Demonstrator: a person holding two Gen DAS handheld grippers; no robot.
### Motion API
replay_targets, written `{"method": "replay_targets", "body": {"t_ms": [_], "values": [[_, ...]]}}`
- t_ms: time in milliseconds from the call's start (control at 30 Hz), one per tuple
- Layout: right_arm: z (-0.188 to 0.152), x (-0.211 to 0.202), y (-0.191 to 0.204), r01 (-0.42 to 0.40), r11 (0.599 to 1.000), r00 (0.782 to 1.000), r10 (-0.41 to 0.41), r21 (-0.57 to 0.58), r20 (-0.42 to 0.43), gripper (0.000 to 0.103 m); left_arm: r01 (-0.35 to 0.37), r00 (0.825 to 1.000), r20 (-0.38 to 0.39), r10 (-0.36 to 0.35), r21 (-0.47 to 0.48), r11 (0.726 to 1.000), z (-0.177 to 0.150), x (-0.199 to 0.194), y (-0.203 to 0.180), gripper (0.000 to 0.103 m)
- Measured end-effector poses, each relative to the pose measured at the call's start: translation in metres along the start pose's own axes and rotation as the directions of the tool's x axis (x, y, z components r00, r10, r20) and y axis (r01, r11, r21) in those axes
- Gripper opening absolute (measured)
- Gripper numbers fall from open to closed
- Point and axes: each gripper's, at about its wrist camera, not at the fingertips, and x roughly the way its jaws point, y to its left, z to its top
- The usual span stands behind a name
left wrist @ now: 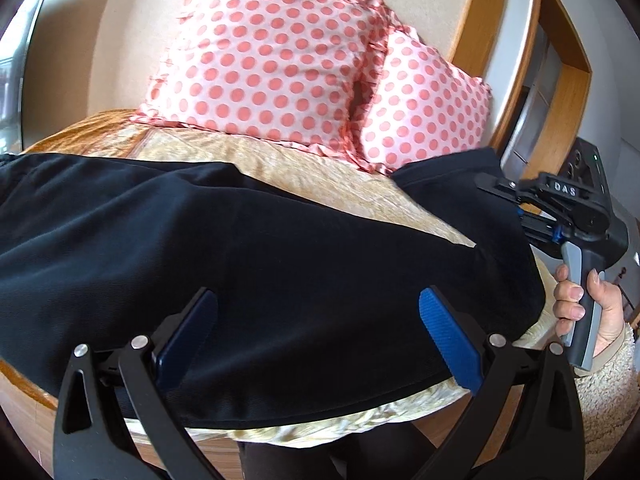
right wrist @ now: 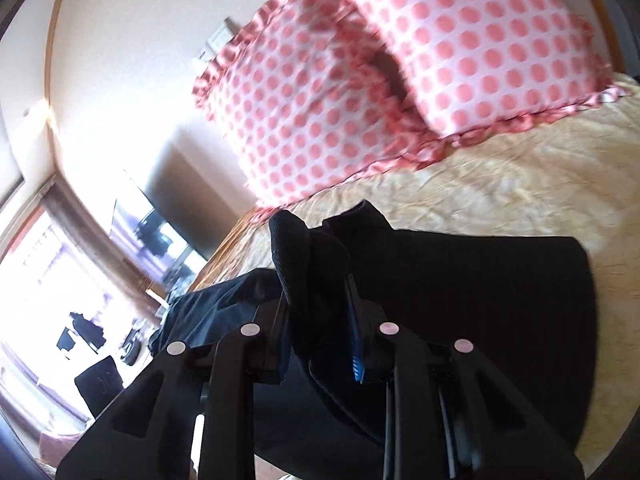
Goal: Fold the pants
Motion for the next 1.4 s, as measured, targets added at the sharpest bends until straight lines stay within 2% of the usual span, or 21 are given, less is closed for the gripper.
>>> {"method": "replay_targets", "body": {"t_ms": [67, 133, 200, 300, 367, 433, 567, 633, 733, 833, 900, 933, 967, 1000, 1033, 1067, 1133, 1233, 1300, 1333, 1400], "values": [[0.002, 0.02, 0.024, -0.067, 0.997, 0.998, 0.067, -0.024, -0.013, 0.023, -0.026, 1.0, 0.009, 0.026, -0.02, 0.999, 0.0, -0.007, 0.009, 0.101], [0.001, 0.029, 0.048, -0.101, 0.991, 0.995, 0.101, -0.083, -0.002, 0.023, -0.053, 0.998, 0.019, 0.053, -0.039, 0.998, -0.001, -0.014, 0.02, 0.101], [-0.006, 0.043, 0.068, -0.121, 0.984, 0.993, 0.119, -0.133, -0.028, 0.023, -0.078, 0.996, 0.027, 0.08, -0.06, 0.995, -0.003, -0.019, 0.03, 0.101], [-0.05, 0.081, 0.079, -0.072, 0.976, 0.984, 0.035, -0.204, -0.177, 0.023, -0.107, 0.994, 0.028, 0.11, -0.093, 0.99, -0.005, -0.024, 0.044, 0.101], [-0.071, 0.103, 0.068, -0.051, 0.983, 0.965, 0.003, -0.179, -0.262, 0.023, -0.111, 0.993, 0.031, 0.115, -0.112, 0.987, -0.006, -0.028, 0.052, 0.101], [-0.076, 0.099, 0.065, -0.052, 0.986, 0.969, 0.011, -0.16, -0.247, 0.023, -0.105, 0.993, 0.035, 0.11, -0.122, 0.987, -0.006, -0.031, 0.058, 0.101], [-0.052, 0.074, 0.086, -0.079, 0.979, 0.993, 0.061, -0.186, -0.099, 0.023, -0.108, 0.99, 0.077, 0.118, -0.127, 0.986, -0.003, -0.043, 0.061, 0.101], [-0.056, 0.081, 0.097, -0.081, 0.969, 0.991, 0.052, -0.234, -0.126, 0.023, -0.102, 0.987, 0.11, 0.116, -0.129, 0.986, -0.001, -0.051, 0.062, 0.101], [-0.078, 0.097, 0.103, -0.087, 0.965, 0.98, 0.038, -0.249, -0.194, 0.023, -0.136, 0.978, 0.14, 0.155, -0.134, 0.982, 0.001, -0.06, 0.067, 0.101], [-0.084, 0.1, 0.113, -0.103, 0.959, 0.983, 0.057, -0.266, -0.174, 0.023, -0.167, 0.97, 0.146, 0.192, -0.169, 0.971, 0.0, -0.068, 0.079, 0.101], [-0.091, 0.114, 0.125, -0.065, 0.937, 0.98, -0.004, -0.344, -0.198, 0.024, -0.179, 0.967, 0.145, 0.21, -0.197, 0.964, -0.001, -0.073, 0.088, 0.101], [-0.104, 0.124, 0.128, -0.044, 0.917, 0.966, -0.062, -0.397, -0.251, 0.028, -0.189, 0.964, 0.145, 0.221, -0.206, 0.96, -0.002, -0.076, 0.092, 0.101], [-0.109, 0.135, 0.13, -0.036, 0.903, 0.955, -0.094, -0.428, -0.28, 0.036, -0.201, 0.961, 0.145, 0.234, -0.213, 0.956, -0.003, -0.078, 0.096, 0.101], [-0.119, 0.139, 0.13, -0.033, 0.892, 0.945, -0.119, -0.452, -0.304, 0.039, -0.215, 0.957, 0.146, 0.249, -0.219, 0.952, -0.003, -0.081, 0.099, 0.101], [-0.128, 0.139, 0.13, -0.043, 0.883, 0.941, -0.122, -0.468, -0.316, 0.049, -0.228, 0.953, 0.147, 0.264, -0.225, 0.947, -0.004, -0.085, 0.103, 0.101], [-0.131, 0.136, 0.132, -0.065, 0.877, 0.942, -0.104, -0.477, -0.32, 0.063, -0.239, 0.949, 0.151, 0.277, -0.231, 0.943, -0.005, -0.089, 0.107, 0.101], [-0.134, 0.128, 0.139, -0.117, 0.872, 0.939, -0.059, -0.475, -0.339, 0.073, -0.265, 0.938, 0.159, 0.308, -0.243, 0.933, -0.006, -0.098, 0.115, 0.101], [-0.125, 0.117, 0.147, -0.164, 0.876, 0.951, 0.018, -0.454, -0.31, 0.073, -0.294, 0.926, 0.156, 0.344, -0.273, 0.916, -0.006, -0.109, 0.129, 0.101], [-0.12, 0.118, 0.149, -0.155, 0.879, 0.957, 0.021, -0.451, -0.288, 0.073, -0.289, 0.925, 0.153, 0.347, -0.307, 0.907, -0.005, -0.114, 0.14, 0.101], [-0.121, 0.127, 0.148, -0.152, 0.882, 0.951, 0.007, -0.445, -0.31, 0.073, -0.281, 0.926, 0.151, 0.346, -0.336, 0.899, -0.005, -0.117, 0.147, 0.101], [-0.134, 0.149, 0.143, -0.192, 0.893, 0.901, -0.005, -0.407, -0.435, 0.077, -0.267, 0.928, 0.149, 0.343, -0.378, 0.887, -0.005, -0.121, 0.158, 0.101]]}}
